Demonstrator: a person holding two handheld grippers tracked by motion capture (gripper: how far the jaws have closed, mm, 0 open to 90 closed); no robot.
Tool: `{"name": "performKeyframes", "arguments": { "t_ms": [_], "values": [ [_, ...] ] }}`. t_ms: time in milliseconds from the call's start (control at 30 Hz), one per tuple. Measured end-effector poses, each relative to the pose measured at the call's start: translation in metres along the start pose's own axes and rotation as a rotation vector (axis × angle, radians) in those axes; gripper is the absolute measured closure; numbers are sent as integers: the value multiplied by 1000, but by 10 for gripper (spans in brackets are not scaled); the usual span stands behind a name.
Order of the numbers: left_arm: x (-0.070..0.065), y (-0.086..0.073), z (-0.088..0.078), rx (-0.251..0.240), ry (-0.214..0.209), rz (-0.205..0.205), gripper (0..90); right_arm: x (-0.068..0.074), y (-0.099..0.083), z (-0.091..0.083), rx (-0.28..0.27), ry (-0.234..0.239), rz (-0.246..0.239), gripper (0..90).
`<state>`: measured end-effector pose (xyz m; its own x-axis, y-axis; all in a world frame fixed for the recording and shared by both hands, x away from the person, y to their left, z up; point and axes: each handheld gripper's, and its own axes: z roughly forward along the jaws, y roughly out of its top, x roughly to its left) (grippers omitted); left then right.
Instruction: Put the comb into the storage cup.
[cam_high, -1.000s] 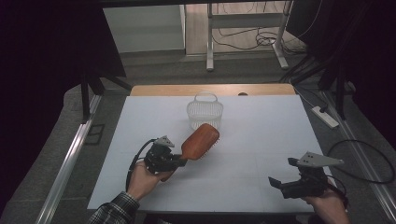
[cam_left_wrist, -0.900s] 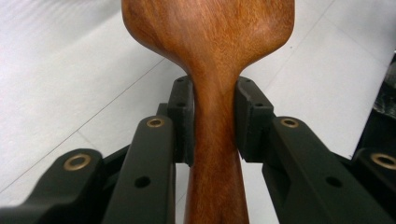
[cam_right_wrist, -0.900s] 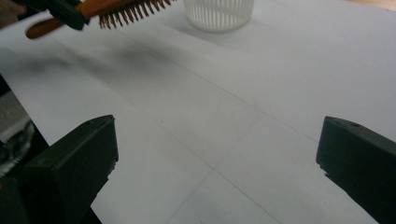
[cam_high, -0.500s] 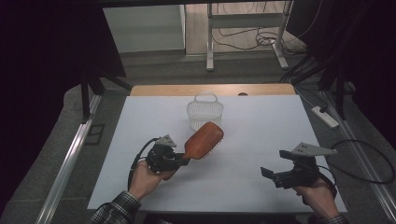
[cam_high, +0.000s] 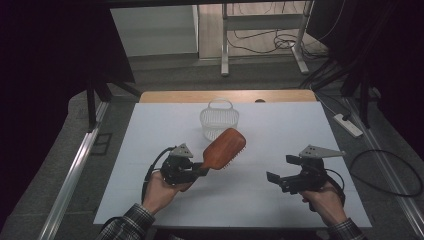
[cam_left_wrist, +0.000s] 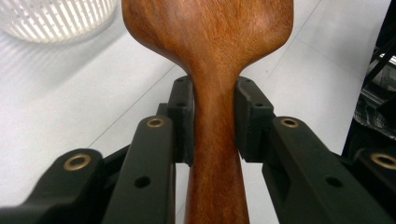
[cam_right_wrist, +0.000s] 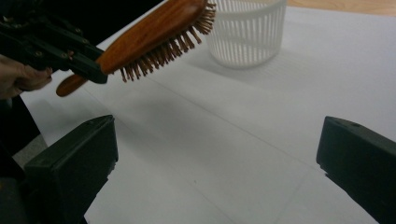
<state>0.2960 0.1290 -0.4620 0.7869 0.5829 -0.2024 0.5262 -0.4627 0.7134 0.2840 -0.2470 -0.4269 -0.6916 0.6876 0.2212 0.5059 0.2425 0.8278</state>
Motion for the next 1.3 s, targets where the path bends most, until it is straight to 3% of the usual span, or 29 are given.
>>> {"name": "performKeyframes", "arguments": {
  "t_ms": [200, 400, 700, 967, 1100, 1300],
  "values": [
    [-3, 2, 1, -18, -3, 11, 711, 2, 7, 12, -18, 14, 8, 0],
    [-5, 2, 2, -30, -4, 10, 711, 4, 12, 22, -5, 23, 11, 0],
    [-8, 5, 4, -55, -30, 15, 711, 10, 22, 43, 28, 75, 43, 0],
    [-12, 8, 7, -59, -41, 34, 711, 13, 30, 56, 23, 97, 37, 0],
    [-14, 10, 9, -61, -34, 37, 711, 14, 33, 64, 38, 109, 51, 0],
    [-14, 11, 10, -75, -56, 26, 711, 15, 40, 72, 52, 115, 84, 0]
  ]
}}
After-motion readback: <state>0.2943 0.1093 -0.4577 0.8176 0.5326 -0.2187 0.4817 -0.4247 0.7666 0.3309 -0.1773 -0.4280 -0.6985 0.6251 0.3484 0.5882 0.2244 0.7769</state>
